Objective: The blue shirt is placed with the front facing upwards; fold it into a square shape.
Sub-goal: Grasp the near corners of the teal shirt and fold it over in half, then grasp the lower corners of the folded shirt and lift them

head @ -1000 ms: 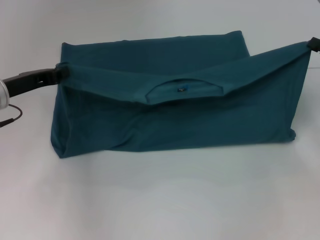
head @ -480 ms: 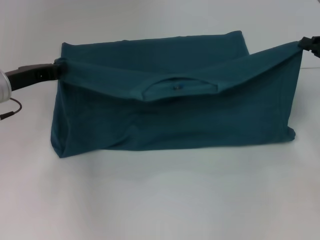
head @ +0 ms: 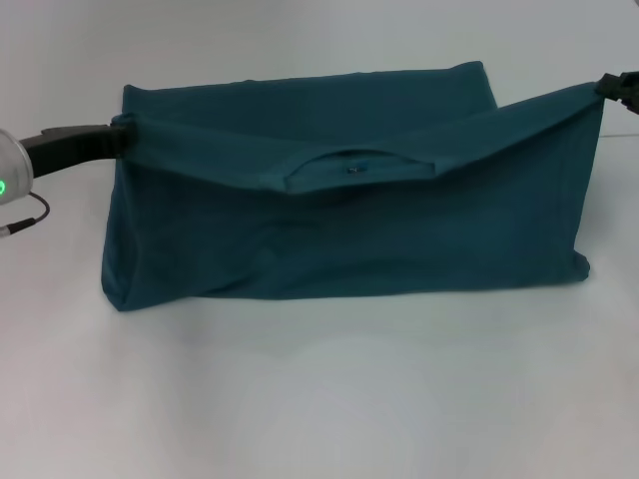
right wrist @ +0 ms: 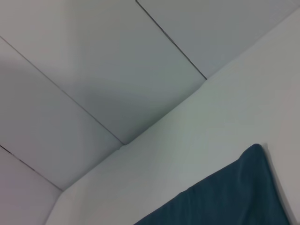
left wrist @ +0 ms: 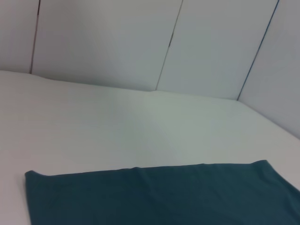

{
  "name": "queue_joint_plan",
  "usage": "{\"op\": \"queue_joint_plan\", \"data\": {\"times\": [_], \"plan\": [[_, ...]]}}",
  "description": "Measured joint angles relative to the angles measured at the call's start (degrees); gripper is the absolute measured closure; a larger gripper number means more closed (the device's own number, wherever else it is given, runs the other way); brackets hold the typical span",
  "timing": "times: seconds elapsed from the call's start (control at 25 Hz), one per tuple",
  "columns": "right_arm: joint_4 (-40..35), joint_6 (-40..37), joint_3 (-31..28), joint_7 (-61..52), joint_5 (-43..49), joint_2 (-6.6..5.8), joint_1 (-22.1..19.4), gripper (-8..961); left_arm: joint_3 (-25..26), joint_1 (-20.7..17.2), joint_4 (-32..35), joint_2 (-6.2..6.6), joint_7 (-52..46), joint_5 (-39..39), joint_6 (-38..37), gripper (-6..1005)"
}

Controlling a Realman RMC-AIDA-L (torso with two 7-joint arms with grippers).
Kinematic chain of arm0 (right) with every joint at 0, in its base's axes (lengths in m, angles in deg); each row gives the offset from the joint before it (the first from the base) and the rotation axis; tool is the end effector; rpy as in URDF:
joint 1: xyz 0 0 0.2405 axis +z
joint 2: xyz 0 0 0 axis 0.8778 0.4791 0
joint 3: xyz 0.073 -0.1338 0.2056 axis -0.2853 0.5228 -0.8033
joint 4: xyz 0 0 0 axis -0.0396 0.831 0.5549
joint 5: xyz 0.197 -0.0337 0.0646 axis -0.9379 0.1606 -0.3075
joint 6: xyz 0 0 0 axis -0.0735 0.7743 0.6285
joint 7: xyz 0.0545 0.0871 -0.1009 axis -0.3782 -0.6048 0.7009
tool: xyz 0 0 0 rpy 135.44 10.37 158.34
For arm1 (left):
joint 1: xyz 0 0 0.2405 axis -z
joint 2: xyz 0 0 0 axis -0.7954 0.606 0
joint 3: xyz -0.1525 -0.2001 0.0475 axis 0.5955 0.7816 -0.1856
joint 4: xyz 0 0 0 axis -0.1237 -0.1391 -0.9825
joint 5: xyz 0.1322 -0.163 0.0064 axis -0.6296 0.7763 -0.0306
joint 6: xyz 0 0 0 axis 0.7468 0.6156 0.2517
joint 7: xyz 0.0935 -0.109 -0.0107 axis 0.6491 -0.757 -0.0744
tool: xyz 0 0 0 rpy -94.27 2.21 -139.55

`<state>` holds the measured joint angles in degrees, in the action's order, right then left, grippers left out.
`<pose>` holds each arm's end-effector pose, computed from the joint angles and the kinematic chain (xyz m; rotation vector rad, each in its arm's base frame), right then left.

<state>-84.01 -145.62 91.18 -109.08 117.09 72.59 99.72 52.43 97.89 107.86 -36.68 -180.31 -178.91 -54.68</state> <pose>0.3124 0.4339 0.1217 -1.6671 1.4820 0.9577 -0.2457 0.4634 0.0396 -2.0741 -1.0151 -0.5785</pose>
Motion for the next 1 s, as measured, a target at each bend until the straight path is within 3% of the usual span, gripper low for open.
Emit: {"op": "queue_joint_plan", "data": {"times": [0.28, 0.4, 0.64, 0.8, 0.88, 1.0], "plan": [[1.2, 3.5, 1.2, 0.3, -0.1, 0.24, 0.1, 863, -0.6, 0.4, -1.0, -0.61, 2.4, 0.3, 2.2, 911], [1.7, 3.9, 1.3, 0.2, -0.2, 0.44, 0.1, 849, -0.6, 0.5, -0.7, -1.87, 5.5, 0.4, 2.9, 909], [2.6, 5.2, 1.0, -0.3, -0.3, 1.08, -0.5, 820, -0.7, -1.2, 3.0, -5.9, 9.9, 0.2, 5.3, 905], [2.8, 5.2, 1.3, -0.2, -0.2, 1.04, -1.4, 801, -0.7, -2.9, 5.2, -5.97, 10.0, 0.1, 5.6, 902], [2.5, 4.5, 1.3, 0.0, -0.1, 0.92, -2.0, 708, -0.7, -3.8, 5.8, -5.47, 9.6, 0.1, 5.2, 693], [1.2, 1.2, 1.3, 0.6, -0.2, 0.84, -3.8, 569, -1.2, -6.3, 7.4, -5.02, 8.5, -0.4, 1.9, 576]]}}
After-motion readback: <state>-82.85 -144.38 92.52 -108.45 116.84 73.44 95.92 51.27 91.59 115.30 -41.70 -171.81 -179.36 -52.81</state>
